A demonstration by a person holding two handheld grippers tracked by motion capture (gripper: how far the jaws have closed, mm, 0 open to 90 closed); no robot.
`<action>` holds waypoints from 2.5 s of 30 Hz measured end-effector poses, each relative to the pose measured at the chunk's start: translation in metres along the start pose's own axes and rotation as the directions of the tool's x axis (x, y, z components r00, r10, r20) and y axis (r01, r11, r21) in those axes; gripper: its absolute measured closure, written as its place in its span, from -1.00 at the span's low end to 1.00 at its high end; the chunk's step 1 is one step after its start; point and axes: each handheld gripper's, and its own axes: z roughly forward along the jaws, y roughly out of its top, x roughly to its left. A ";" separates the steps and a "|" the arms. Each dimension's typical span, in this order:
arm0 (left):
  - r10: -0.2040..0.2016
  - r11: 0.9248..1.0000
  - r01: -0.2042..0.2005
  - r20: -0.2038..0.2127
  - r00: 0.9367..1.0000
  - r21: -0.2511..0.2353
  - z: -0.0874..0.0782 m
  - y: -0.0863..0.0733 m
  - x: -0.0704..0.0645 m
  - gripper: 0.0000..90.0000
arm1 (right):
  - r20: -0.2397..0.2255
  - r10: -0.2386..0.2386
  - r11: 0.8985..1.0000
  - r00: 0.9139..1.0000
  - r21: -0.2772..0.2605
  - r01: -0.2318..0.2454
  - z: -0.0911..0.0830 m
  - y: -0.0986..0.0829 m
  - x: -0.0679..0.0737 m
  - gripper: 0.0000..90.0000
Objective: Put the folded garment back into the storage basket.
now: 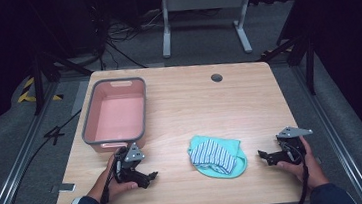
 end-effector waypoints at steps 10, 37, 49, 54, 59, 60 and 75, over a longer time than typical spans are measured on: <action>-0.006 1.000 0.006 -0.006 1.000 -0.005 -0.001 -0.001 -0.001 -0.98 | 0.001 0.005 1.000 1.000 0.000 -0.005 0.000 0.000 0.000 -0.99; 0.027 0.999 -0.025 0.065 0.998 -0.028 0.026 0.073 -0.027 -0.45 | -0.120 -0.035 0.999 0.992 0.011 0.036 -0.017 0.034 0.067 -0.19; 0.052 0.998 -0.048 0.073 0.996 -0.046 0.054 0.103 -0.028 -0.45 | -0.112 -0.043 0.998 0.993 0.032 0.047 -0.002 0.047 0.094 -0.23; 0.050 0.999 -0.049 0.078 0.996 -0.014 0.075 0.108 -0.028 -0.46 | -0.088 -0.043 0.997 0.995 0.063 0.048 0.006 0.049 0.101 -0.28; 0.062 0.998 -0.062 0.105 0.993 0.000 0.083 0.109 -0.038 -0.47 | -0.085 -0.043 0.993 0.995 0.107 0.052 0.015 0.047 0.106 -0.35; 0.062 0.998 -0.063 0.102 0.993 0.009 0.084 0.109 -0.039 -0.49 | -0.084 -0.054 0.991 0.995 0.118 0.064 0.017 0.046 0.107 -0.36; 0.077 0.997 -0.078 0.098 0.992 0.002 0.082 0.104 -0.047 -0.38 | -0.104 -0.052 0.993 0.993 0.103 0.063 0.018 0.042 0.106 -0.26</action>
